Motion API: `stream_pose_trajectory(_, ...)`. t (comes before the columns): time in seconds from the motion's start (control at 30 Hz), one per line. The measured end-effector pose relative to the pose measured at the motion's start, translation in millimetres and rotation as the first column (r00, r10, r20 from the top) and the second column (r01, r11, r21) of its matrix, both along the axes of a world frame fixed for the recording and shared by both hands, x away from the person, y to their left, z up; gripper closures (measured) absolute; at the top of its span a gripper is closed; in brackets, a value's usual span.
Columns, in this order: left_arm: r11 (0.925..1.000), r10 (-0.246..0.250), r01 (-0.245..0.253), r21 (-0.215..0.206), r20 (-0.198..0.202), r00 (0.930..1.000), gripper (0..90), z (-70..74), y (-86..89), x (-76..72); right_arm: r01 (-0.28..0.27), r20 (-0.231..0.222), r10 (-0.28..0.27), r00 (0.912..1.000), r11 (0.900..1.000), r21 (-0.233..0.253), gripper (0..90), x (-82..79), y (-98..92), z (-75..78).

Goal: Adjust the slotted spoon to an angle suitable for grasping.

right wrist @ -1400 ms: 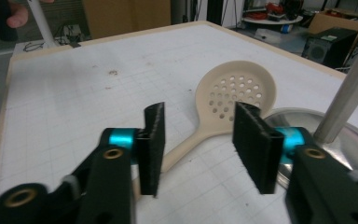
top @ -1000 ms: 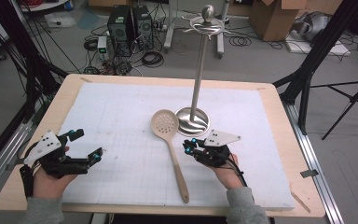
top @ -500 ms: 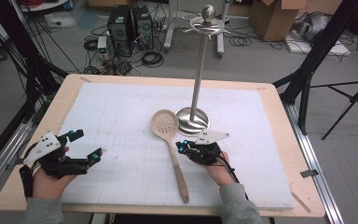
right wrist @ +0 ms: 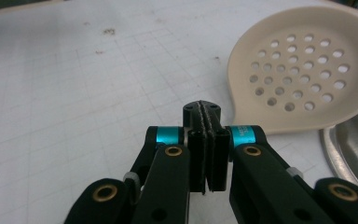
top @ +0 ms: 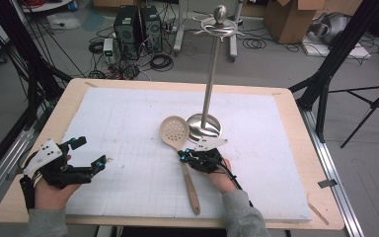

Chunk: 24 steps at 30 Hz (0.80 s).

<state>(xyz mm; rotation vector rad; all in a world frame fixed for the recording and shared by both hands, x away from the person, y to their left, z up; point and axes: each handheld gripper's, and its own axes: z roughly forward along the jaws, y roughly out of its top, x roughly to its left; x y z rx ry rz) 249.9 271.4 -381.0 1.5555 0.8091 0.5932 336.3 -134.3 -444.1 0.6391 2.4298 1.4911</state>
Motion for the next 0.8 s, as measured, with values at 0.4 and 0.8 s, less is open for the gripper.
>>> stream_pose_trajectory(0.4,1.0000,0.009,-0.009,0.003,-0.012,0.9999,2.7,-2.8,3.7,-3.1,-0.015,-0.016,0.014,0.9998,0.997,-0.072,89.7,8.0,16.4,-0.4)
stream_pose_trajectory(0.8,0.9999,0.015,-0.015,0.002,-0.025,0.9996,2.7,-6.1,6.7,-5.1,0.003,-0.056,-0.011,0.9984,0.991,-0.136,89.7,20.6,25.7,-2.2)
